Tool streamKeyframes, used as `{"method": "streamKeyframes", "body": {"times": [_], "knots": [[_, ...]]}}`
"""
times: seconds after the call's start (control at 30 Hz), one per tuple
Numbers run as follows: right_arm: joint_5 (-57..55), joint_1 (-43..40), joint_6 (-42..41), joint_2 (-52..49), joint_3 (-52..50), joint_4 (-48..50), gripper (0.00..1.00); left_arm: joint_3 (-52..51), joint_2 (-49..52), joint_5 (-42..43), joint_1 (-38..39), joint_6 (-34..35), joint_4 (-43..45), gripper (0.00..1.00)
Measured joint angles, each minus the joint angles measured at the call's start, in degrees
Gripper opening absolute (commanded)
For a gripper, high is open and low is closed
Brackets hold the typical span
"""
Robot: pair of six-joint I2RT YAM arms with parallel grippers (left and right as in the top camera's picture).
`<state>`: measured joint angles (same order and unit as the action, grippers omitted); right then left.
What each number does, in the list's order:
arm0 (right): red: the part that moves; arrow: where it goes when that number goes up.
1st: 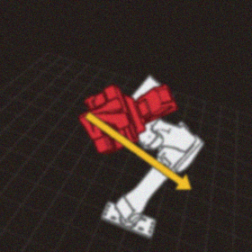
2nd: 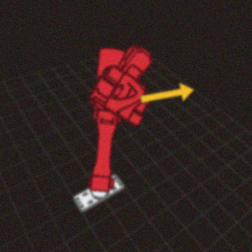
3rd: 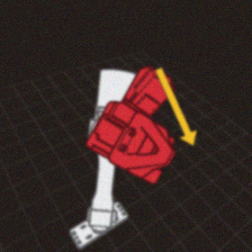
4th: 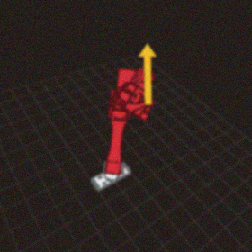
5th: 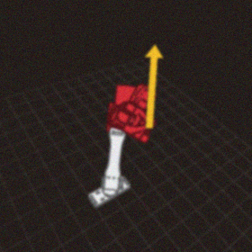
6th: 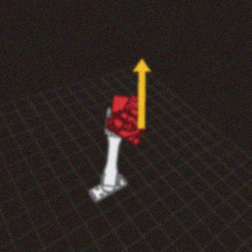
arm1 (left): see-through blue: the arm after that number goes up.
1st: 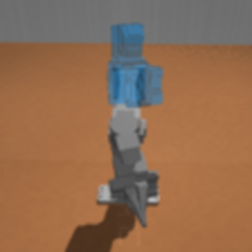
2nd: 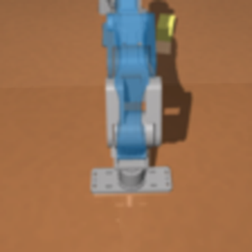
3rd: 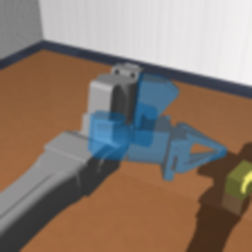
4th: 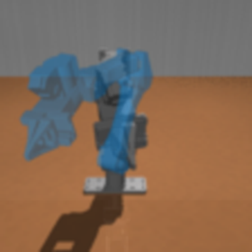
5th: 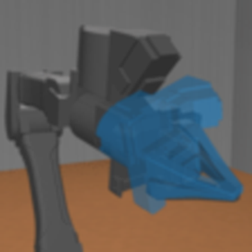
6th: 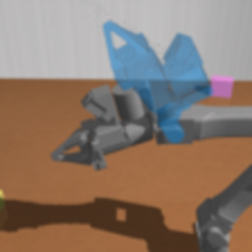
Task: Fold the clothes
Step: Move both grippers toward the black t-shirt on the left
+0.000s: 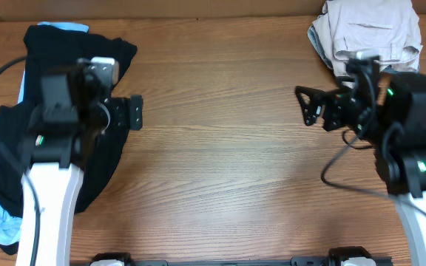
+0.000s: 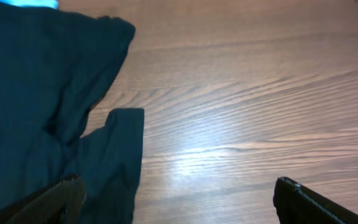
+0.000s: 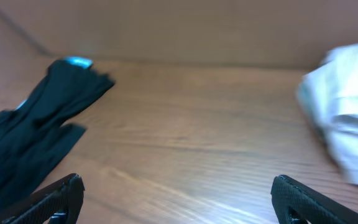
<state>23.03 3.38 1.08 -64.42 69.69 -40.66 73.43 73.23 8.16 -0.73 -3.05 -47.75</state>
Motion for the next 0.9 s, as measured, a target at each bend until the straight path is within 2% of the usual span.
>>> {"method": "streamKeyframes", "body": {"times": [0.13,0.17,0.3,0.47,0.6,0.9], "knots": [[6.62,0.00,0.02,-6.60,0.00,-0.28,0.99,0.02,8.11,-1.20,0.00,-1.57,3.26,1.00],[9.25,0.00,-0.04,-9.75,0.00,-0.50,0.95,0.02,11.52,-2.67,0.00,-1.86,4.31,1.00],[11.32,0.00,-0.02,-13.05,0.00,-1.31,0.85,0.04,18.01,-5.46,-0.02,-2.12,4.94,0.88],[11.39,0.00,-0.35,-15.76,0.00,-2.58,0.81,0.07,26.60,-7.39,-0.13,-2.29,5.05,0.77],[10.43,0.00,-0.39,-16.15,0.00,-3.56,0.80,0.07,32.65,-9.11,-0.13,-0.44,4.92,0.76],[9.49,0.00,-0.37,-16.17,0.00,-4.42,0.79,0.09,38.45,-14.88,-0.42,3.37,4.96,0.74]]}}
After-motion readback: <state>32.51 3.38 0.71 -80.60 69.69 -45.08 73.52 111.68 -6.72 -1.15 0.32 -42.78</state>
